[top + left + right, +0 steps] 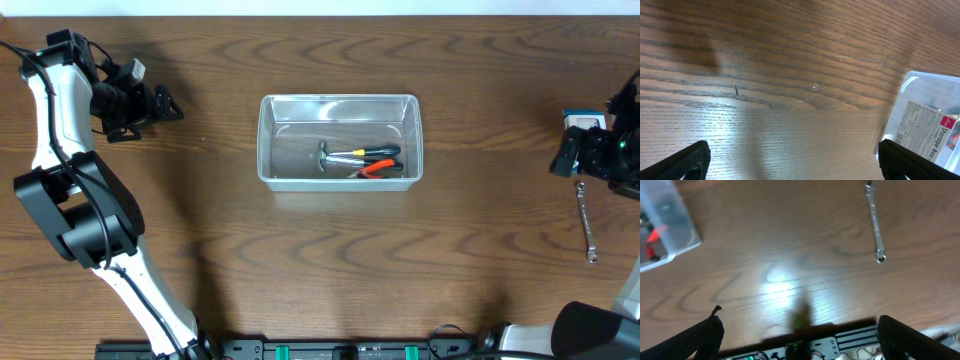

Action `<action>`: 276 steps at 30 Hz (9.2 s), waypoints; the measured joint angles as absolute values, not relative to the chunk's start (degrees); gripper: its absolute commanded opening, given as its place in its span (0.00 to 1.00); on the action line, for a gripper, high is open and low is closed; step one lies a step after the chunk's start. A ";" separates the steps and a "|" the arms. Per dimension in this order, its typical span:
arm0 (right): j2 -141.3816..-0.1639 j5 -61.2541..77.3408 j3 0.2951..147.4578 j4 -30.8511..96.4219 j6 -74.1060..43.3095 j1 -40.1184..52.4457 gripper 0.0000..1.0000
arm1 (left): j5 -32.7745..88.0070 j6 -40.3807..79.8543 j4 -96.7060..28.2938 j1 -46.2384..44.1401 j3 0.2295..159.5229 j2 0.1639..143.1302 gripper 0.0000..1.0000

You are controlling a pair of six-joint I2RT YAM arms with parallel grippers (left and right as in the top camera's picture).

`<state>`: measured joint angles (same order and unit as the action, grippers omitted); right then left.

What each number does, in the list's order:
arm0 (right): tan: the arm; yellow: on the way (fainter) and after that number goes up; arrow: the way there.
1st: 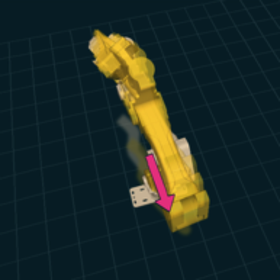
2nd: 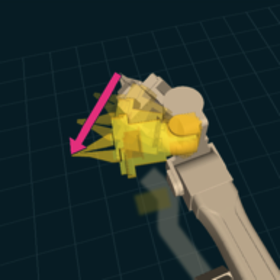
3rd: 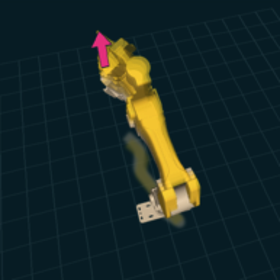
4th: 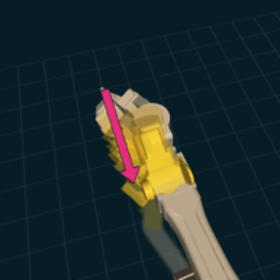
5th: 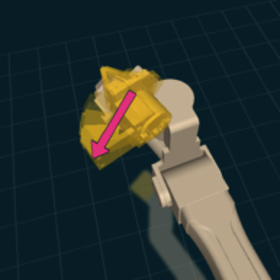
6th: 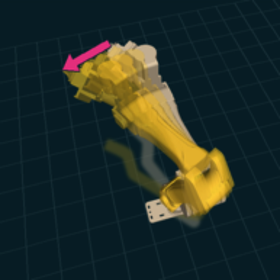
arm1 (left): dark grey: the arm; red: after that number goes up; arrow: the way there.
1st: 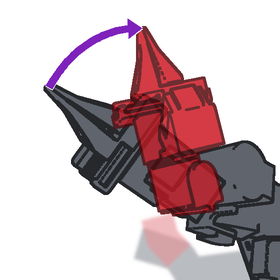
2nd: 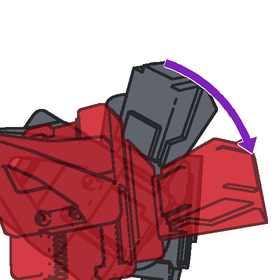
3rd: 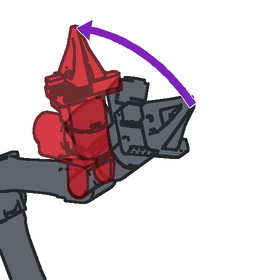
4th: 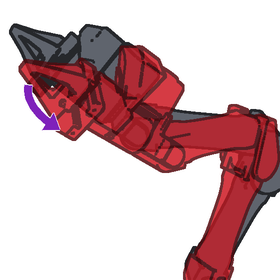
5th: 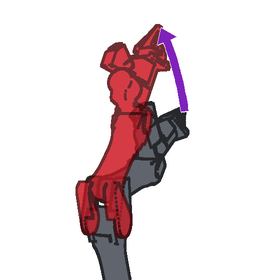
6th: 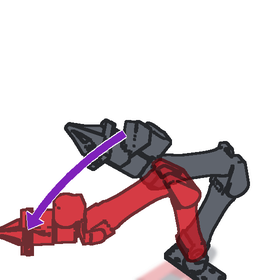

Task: Pack container
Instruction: 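Raise the right gripper and swing it right toward the silver wrench, then position the right gripper above the silver wrench and align with it, then lower the right gripper onto the wrench's middle, then close the right gripper on the silver wrench's shaft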

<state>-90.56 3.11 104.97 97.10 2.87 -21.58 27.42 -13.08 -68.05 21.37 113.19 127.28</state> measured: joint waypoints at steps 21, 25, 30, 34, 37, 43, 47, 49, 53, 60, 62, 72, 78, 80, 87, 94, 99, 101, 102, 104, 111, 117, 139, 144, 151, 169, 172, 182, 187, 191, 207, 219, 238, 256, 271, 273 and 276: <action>-90.52 8.40 104.81 93.71 11.00 -21.58 0.99 | 27.42 -13.10 -68.03 21.37 113.19 127.28 0.98; -90.52 8.40 104.81 96.33 13.96 -21.58 0.99 | 27.42 -13.08 -68.05 21.37 113.19 127.28 0.98; -90.45 6.74 104.73 97.12 15.25 -21.58 0.99 | 27.42 -13.10 -68.05 21.37 113.19 127.28 0.98; -90.28 5.37 103.28 97.14 15.68 -21.58 0.99 | 27.42 -13.10 -68.05 21.37 113.19 127.28 0.98; -89.93 4.89 100.88 97.08 15.70 -21.58 0.99 | 27.42 -13.10 -68.05 21.37 113.19 127.28 0.98; -87.83 3.86 95.57 96.99 15.70 -21.58 0.99 | 27.42 -13.10 -68.05 21.37 113.19 127.28 0.98; -85.93 2.76 94.76 95.22 15.73 -21.58 0.99 | 27.42 -13.10 -68.05 21.37 113.19 127.28 0.98; -85.17 2.55 94.76 93.49 15.75 -21.58 0.99 | 27.42 -13.10 -68.03 21.37 113.19 127.28 0.98; -84.90 3.53 94.76 89.21 15.90 -21.58 0.99 | 27.42 -13.08 -68.05 21.37 113.19 127.28 0.98; -84.88 5.56 93.62 84.29 21.54 -21.58 0.99 | 27.42 -13.10 -68.05 21.37 113.19 127.28 0.98; -84.86 4.91 91.66 80.47 25.02 -21.58 0.99 | 27.42 -13.10 -68.05 21.37 113.19 127.28 0.98; -86.37 -3.57 81.01 73.82 30.44 -21.85 0.99 | 27.42 -13.10 -68.05 21.37 113.19 127.28 0.98; -89.45 -5.15 79.13 72.90 30.65 -24.49 0.99 | 27.42 -13.10 -68.03 21.37 113.19 127.28 0.98; -89.54 -4.84 79.11 72.88 30.68 -25.85 0.99 | 27.42 -13.10 -68.05 21.37 113.19 127.28 0.98; -89.60 -1.91 79.09 70.85 31.09 -32.45 0.99 | 27.42 -13.08 -68.05 21.37 113.19 127.28 0.98; -92.14 1.15 79.09 70.19 32.18 -37.87 0.99 | 27.42 -13.10 -68.05 21.37 113.19 127.28 0.98; -94.61 3.99 79.07 70.11 34.65 -38.89 0.99 | 27.42 -13.08 -68.05 21.37 113.19 127.28 0.98; -95.44 4.60 79.07 69.76 35.46 -38.89 0.99 | 27.42 -13.10 -68.05 21.37 113.19 127.28 0.98; -95.98 4.80 79.07 69.47 35.77 -38.87 0.99 | 27.42 -13.08 -68.03 21.37 113.19 127.28 0.98; -97.06 5.06 79.07 69.21 36.36 -38.89 0.99 | 27.42 -13.10 -68.05 21.37 113.19 127.28 0.98; -100.79 5.61 79.05 68.88 37.17 -38.89 0.99 | 27.42 -13.10 -68.05 21.37 113.19 127.28 0.98; -101.71 6.09 79.02 67.70 37.76 -38.89 0.99 | 27.42 -13.08 -68.05 21.37 113.19 127.28 0.98; -106.06 4.84 79.02 64.38 40.36 -38.89 0.99 | 27.42 -13.10 -68.05 21.37 113.19 127.28 0.98; -106.91 0.75 79.00 63.90 38.20 -38.89 0.99 | 27.42 -13.10 -68.05 21.37 113.19 127.28 0.98; -107.07 -2.94 79.00 63.33 37.30 -38.89 0.99 | 27.42 -13.08 -68.05 21.37 113.19 127.28 0.98; -113.51 -3.60 79.00 62.41 37.04 -40.75 0.99 | 27.42 -13.10 -68.05 21.37 113.19 127.28 0.98; -114.96 -3.53 79.00 62.11 37.04 -40.75 0.98 | 27.42 -13.10 -68.05 21.37 113.19 127.28 0.98; -115.77 -3.95 79.00 60.53 37.01 -40.75 0.98 | 27.42 -13.08 -68.05 21.37 113.19 127.28 0.98; -115.90 -4.60 79.00 59.70 37.01 -40.75 0.98 | 27.42 -13.10 -68.05 21.37 113.19 127.28 0.98; -116.14 -5.02 79.00 59.00 37.06 -40.75 0.98 | 27.42 -13.10 -68.03 21.37 113.19 127.28 0.98; -116.75 -6.52 79.00 58.39 37.08 -40.75 0.91 | 27.42 -13.10 -68.05 21.37 113.19 127.28 0.98; -116.75 -6.52 78.46 58.13 37.08 -40.64 0.90 | 27.42 -13.10 -68.05 21.37 113.19 127.28 0.98; -116.77 -6.70 77.12 57.54 37.12 -40.64 0.64 | 27.42 -13.10 -68.05 21.37 113.19 127.28 0.98; -116.77 -7.18 77.12 57.36 37.12 -39.86 0.27 | 27.42 -13.08 -68.05 21.37 113.19 127.28 0.98; -116.77 -7.46 77.12 57.10 37.08 -38.63 0.03 | 27.42 -13.08 -68.05 21.37 113.19 127.28 0.98; -116.77 -7.51 77.12 57.08 37.04 -38.63 0.02 | 27.42 -13.10 -68.05 21.37 113.19 127.28 0.98; -116.77 -7.51 77.12 57.08 37.04 -38.63 0.01 | 27.42 -13.10 -68.05 21.37 113.19 127.28 0.98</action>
<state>-116.77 -7.51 77.12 57.08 37.04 -38.63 27.42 -13.10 -68.05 21.37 113.19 127.28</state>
